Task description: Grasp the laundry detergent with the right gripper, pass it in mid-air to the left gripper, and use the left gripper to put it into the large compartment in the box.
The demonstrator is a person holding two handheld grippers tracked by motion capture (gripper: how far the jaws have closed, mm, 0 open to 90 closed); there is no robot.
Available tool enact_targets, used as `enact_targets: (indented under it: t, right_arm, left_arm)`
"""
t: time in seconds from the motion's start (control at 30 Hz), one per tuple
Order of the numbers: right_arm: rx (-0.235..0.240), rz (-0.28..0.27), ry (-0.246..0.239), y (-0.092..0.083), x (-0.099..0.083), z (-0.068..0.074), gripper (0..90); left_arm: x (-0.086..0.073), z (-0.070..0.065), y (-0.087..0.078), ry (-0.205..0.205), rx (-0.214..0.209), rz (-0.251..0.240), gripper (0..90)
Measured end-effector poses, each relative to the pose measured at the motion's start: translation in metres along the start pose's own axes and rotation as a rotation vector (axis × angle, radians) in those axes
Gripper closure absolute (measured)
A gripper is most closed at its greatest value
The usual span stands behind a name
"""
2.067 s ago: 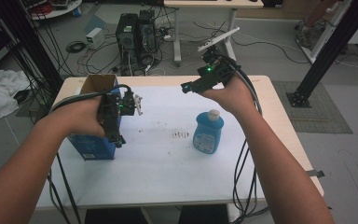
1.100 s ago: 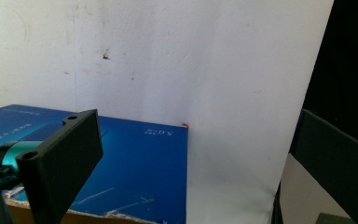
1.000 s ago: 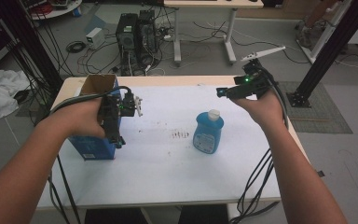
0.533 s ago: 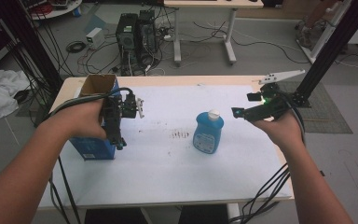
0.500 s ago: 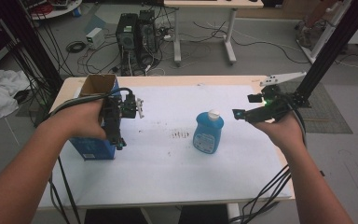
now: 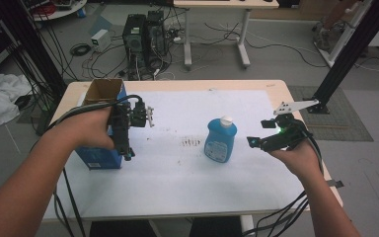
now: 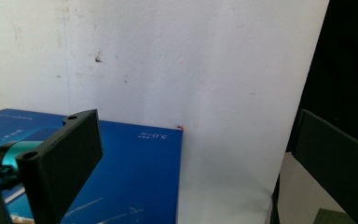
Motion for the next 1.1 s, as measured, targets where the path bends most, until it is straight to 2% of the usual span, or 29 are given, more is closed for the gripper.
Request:
enact_targets:
  t: [0.13,0.43,0.7,0.73,1.1]
  right_arm:
    - [0.01,0.007,-0.003,0.007,-0.004,0.001,11.6]
    - [0.043,0.026,-0.016,0.035,-0.015,0.004,11.6]
    - [0.058,0.035,-0.022,0.05,-0.015,0.005,11.6]
    - [0.063,0.039,-0.03,0.057,-0.012,0.007,11.6]
    - [0.1,0.056,-0.048,0.084,-0.011,0.014,11.6]
  left_arm:
    - [0.0,0.0,0.0,0.0,0.001,0.001,1.7]
    - [-0.001,0.0,0.002,0.001,-0.003,0.005,1.7]
    - [0.003,0.0,0.004,0.006,-0.007,0.013,1.7]
    - [0.003,0.0,0.003,0.006,-0.005,0.012,1.7]
    - [0.002,0.0,0.004,0.013,0.001,0.011,1.7]
Point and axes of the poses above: each handheld gripper's, and its own axes: y roughly forward along the jaws, x roughly out of its top, z roughly to its left, the point moved 3 cm from there along y, roughly forward along the jaws, and after that the axes turned 7 degrees about z, right-handed, at the moved point
